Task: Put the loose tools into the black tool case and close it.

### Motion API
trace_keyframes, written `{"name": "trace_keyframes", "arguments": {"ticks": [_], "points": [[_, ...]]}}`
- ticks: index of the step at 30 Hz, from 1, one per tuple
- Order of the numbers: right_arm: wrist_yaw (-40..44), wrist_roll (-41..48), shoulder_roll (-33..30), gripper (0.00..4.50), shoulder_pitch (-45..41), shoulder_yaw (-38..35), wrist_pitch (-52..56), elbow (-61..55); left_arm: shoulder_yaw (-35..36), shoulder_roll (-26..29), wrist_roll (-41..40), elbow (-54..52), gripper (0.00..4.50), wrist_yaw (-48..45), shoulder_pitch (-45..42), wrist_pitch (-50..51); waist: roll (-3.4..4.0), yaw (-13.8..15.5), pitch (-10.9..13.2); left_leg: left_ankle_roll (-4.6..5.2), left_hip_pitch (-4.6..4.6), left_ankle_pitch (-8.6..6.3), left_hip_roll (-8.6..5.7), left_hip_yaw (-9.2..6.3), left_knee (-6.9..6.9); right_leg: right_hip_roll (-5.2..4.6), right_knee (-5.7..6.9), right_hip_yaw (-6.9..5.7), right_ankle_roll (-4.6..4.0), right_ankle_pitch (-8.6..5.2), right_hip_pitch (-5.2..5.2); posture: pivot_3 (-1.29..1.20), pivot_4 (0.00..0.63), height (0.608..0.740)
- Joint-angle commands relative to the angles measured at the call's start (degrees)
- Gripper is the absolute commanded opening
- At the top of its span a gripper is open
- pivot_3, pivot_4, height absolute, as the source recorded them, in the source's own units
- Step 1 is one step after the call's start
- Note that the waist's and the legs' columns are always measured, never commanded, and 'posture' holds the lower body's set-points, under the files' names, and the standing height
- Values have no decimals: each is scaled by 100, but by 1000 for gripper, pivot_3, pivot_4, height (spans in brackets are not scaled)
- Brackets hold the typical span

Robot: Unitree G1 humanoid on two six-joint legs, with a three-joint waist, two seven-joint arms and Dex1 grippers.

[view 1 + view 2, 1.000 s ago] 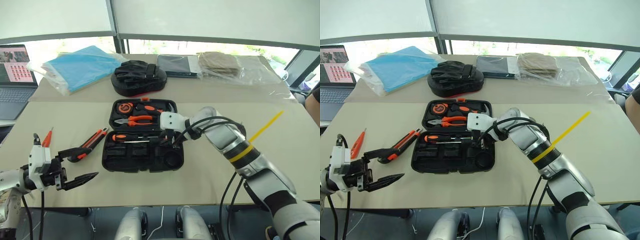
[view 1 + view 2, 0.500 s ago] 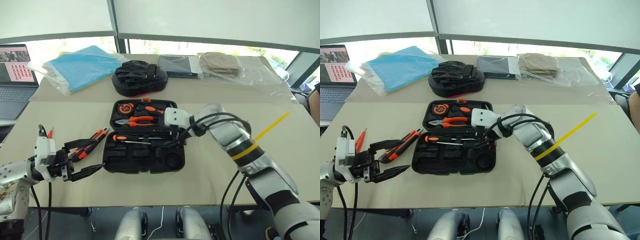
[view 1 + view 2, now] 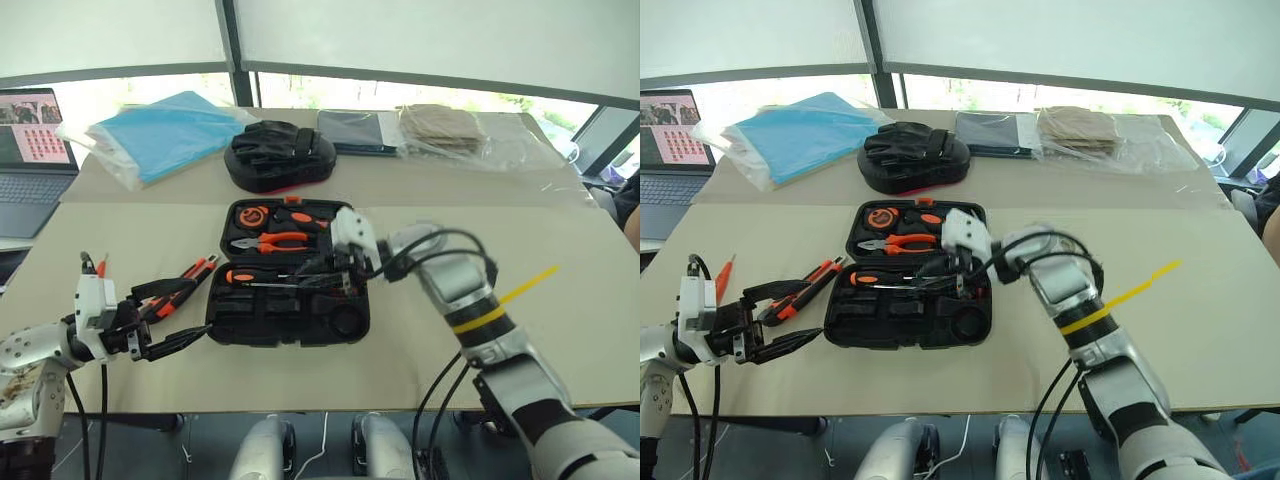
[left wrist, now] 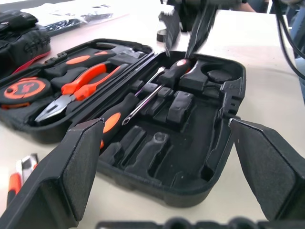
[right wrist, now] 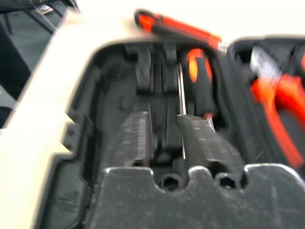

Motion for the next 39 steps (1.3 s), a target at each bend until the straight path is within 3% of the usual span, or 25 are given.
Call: {"name": "trace_keyframes", "arguments": {"ticks": [1, 15, 22, 26, 28, 30, 32, 36, 39], "points": [[-284, -53, 154, 9, -36, -204, -320, 352, -37, -22, 12, -12, 4500, 19, -78, -99, 0, -7, 0, -2, 3, 1, 1, -1, -1, 2, 2, 0, -1, 0, 1, 0, 150, 740], [-514, -637, 274, 9, -125, 154, -590, 1155, -47, -8, 48, -34, 4500, 105, -59, -105, 1, -12, -1, -8, 38, 5, 3, -2, -5, 3, 10, 6, -5, -1, 23, 0, 150, 740], [-651, -887, 348, 9, -124, 365, -196, 792, -29, -6, 96, -28, 4500, 196, -30, -68, 1, -50, -3, -21, 57, 12, 13, 1, -10, 12, 16, 14, -20, 7, 25, 0, 150, 740], [-594, -396, 413, 9, 106, -65, -414, 236, 77, -45, 86, -39, 4500, 363, 55, -76, 0, -48, -3, -24, 59, 13, 18, 2, -14, 17, 17, 15, -26, 6, 23, 0, 150, 740], [-668, 156, 470, 9, 273, -613, -376, -241, 284, -60, 60, 51, 4500, 516, 170, -116, 0, -45, -3, -24, 54, 13, 17, 3, -16, 16, 16, 16, -26, 6, 19, 0, 150, 740], [-471, 1144, 320, 589, 553, -1184, 507, -1149, 667, -53, -31, 263, 4500, 675, 384, -85, 1, -44, -1, -24, 34, 13, 17, 3, -17, 15, 15, 15, -26, 8, 4, 0, 150, 740], [-411, 1456, 87, 1133, 796, -1336, 864, -1698, 943, -35, -136, 408, 4500, 731, 583, 13, 1, -38, 0, -23, 29, 11, 17, 3, -19, 10, 14, 14, -26, 8, -2, 0, 150, 740], [-431, 1387, -393, 2460, 1707, -1579, 112, -2501, 1667, -109, -55, 942, 4500, 1181, 1114, -95, -4, -8, -4, -20, 29, -3, 19, -2, -21, 0, -8, 0, -26, 6, 4, 0, 150, 740], [-276, 1761, -385, 3566, 2282, -1948, -461, -2776, 2138, -191, -68, 1294, 4500, 1534, 1446, -119, -5, 5, -4, -39, 30, -20, 17, 1, -31, -1, -19, 0, -20, 1, 5, 0, 150, 740]]}}
